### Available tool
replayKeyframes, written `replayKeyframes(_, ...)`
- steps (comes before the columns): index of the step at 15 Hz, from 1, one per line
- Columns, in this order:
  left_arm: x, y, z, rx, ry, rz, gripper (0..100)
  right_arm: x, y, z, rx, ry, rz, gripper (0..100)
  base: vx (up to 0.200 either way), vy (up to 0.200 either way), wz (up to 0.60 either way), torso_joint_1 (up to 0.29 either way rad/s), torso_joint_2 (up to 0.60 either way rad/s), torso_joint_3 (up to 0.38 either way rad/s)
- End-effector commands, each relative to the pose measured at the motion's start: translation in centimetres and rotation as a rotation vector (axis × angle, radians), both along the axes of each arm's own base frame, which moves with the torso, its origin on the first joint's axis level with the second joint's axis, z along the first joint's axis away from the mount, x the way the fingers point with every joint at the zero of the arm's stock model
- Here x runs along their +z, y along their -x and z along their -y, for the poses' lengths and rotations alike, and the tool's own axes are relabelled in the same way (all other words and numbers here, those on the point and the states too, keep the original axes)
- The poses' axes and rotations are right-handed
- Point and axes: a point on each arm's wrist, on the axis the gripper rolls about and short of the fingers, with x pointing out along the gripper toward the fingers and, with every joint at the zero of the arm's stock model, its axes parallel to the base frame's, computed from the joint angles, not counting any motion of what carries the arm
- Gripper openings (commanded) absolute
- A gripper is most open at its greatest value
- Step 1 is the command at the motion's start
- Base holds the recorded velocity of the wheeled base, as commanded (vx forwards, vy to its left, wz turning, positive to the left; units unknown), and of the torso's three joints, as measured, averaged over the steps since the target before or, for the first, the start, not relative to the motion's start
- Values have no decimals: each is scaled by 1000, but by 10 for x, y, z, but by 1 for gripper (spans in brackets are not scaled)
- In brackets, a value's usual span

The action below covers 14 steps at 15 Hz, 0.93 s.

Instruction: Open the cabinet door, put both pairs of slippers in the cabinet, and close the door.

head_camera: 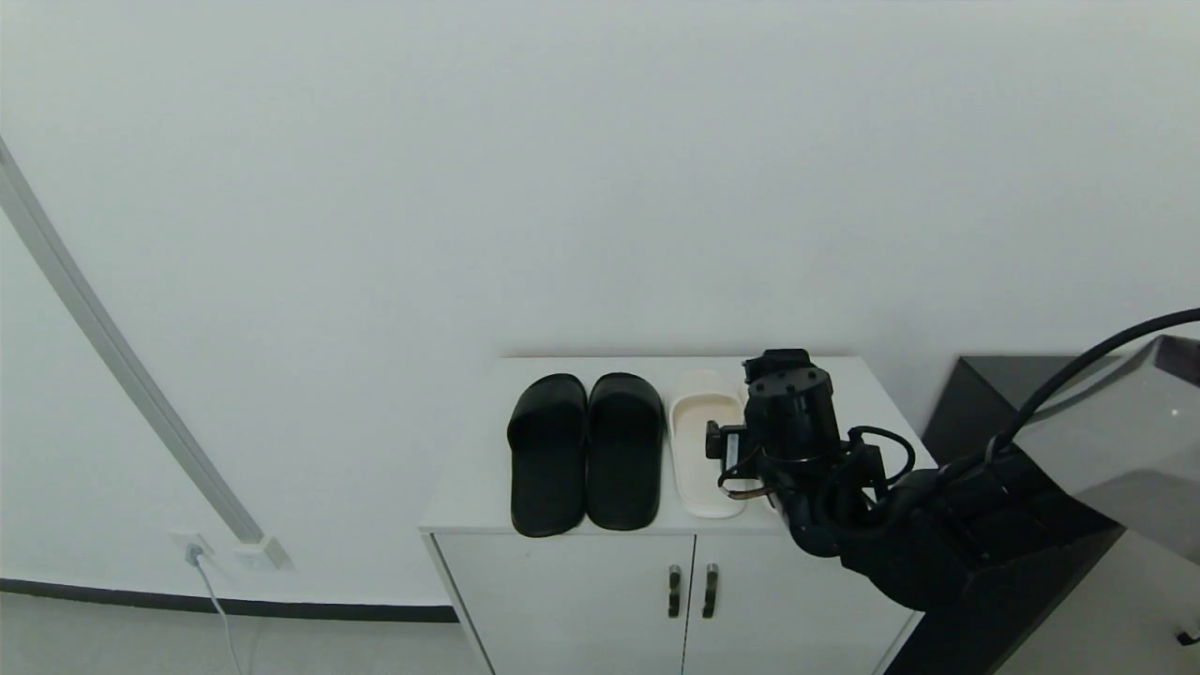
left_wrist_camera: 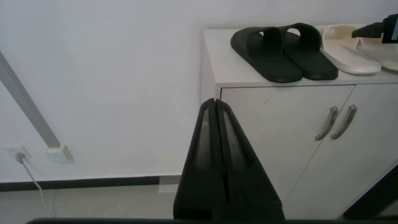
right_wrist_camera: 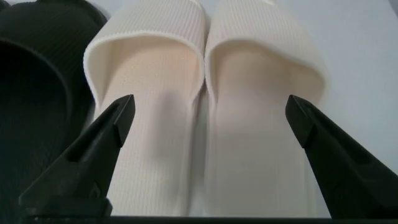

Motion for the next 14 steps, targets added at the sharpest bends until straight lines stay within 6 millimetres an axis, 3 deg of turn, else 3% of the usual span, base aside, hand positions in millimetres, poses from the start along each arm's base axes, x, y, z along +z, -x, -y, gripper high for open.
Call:
replayKeyframes(1, 0, 0, 0, 0, 1, -1, 0, -11, -18, -3, -16, 4, -1, 100, 0, 0, 0, 0, 0, 0)
replayKeyframes(5, 0, 0, 0, 0, 2, -2, 0, -20, -40, -5, 1, 14, 8, 100, 0, 0, 0, 0, 0, 0)
replayKeyframes(13, 0, 0, 0, 0, 2, -2, 0, -31, -65, -1, 14, 19, 32, 100, 0, 0, 0, 0, 0, 0)
replayKeyframes(14, 0, 0, 0, 0, 2, -2, 0, -32, -66, 0, 12, 21, 29, 0, 0, 0, 0, 0, 0, 0)
